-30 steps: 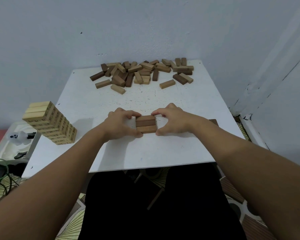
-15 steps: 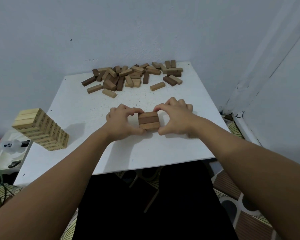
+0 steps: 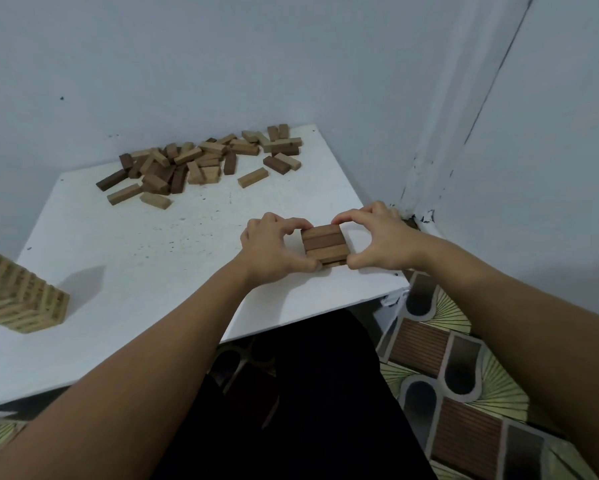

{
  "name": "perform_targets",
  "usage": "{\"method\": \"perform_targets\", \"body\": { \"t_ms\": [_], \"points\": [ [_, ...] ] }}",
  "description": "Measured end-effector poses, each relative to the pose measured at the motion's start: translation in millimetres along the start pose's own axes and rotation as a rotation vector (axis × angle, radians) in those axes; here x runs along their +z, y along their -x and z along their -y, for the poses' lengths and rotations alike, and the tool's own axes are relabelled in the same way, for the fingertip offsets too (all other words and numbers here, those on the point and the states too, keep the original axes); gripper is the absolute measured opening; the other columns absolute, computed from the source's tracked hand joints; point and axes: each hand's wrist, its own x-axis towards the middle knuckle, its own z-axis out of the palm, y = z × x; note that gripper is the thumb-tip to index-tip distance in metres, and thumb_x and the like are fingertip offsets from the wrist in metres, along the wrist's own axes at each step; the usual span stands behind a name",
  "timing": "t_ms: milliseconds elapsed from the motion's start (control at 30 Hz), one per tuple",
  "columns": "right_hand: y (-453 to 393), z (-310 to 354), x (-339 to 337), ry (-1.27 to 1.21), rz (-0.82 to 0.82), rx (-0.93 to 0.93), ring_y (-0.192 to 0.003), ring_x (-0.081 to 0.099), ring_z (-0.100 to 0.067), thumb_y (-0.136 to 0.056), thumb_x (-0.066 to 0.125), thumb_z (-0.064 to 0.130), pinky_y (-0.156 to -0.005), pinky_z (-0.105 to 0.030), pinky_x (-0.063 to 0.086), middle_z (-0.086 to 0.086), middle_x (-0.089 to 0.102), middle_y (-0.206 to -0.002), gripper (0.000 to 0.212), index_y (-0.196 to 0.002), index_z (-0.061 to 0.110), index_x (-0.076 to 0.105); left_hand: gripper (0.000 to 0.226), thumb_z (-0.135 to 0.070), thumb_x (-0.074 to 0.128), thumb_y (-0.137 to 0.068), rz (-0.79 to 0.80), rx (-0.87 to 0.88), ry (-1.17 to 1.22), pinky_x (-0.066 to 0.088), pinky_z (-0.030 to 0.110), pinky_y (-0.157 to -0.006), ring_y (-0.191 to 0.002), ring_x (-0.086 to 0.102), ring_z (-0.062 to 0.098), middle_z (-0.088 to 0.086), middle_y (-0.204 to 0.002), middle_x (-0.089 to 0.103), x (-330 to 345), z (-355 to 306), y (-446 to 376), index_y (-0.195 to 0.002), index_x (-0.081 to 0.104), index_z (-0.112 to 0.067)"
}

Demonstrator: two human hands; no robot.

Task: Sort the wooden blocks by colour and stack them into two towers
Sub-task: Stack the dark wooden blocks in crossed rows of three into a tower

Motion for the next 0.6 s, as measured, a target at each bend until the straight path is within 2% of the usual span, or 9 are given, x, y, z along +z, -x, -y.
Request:
{"method": "perform_targets", "body": {
  "t_ms": [133,333,600],
  "points": [
    [-1.9,-9.6,-2.6,-0.046,0.023,0.009,-0.124,0.022,-0.016,-0.081,0.078,0.031,-0.107,-0.041,0.029,0.005,0.030,-0.127,0.071,-0.139,0.054,0.045,0.062,-0.056,0.086,-0.071,-0.007,-0.006,-0.008,0.032,0.043,-0.108,-0.122,0.032,0.022,-0.004,-0.120,0.046,7.0,-3.0,-6.7,-0.128,0.062,-0.050],
    [-8.9,-12.9,-1.5,-0.092,0.062,0.016,-0.133,0.026,-0.020,-0.083,0.077,0.030,-0.113,-0.047,0.029,0.004,0.031,-0.130,0.070,-0.140,0.054,0.045,0.066,-0.056,0.088,-0.069,0.026,-0.029,0.026,0.034,0.044,-0.108,-0.125,0.030,0.023,-0.003,-0.121,0.045,6.6,2.0,-11.4,-0.130,0.061,-0.051],
    [-10.2,-15.7,-0.3,-0.116,0.081,0.028,-0.133,0.030,-0.023,-0.081,0.077,0.029,-0.115,-0.052,0.031,0.005,0.033,-0.128,0.068,-0.135,0.058,0.045,0.065,-0.054,0.090,-0.068,0.043,-0.034,0.112,0.032,0.046,-0.110,-0.126,0.029,0.023,-0.004,-0.122,0.044,11.6,6.3,-11.0,-0.128,0.061,-0.052]
  ]
}}
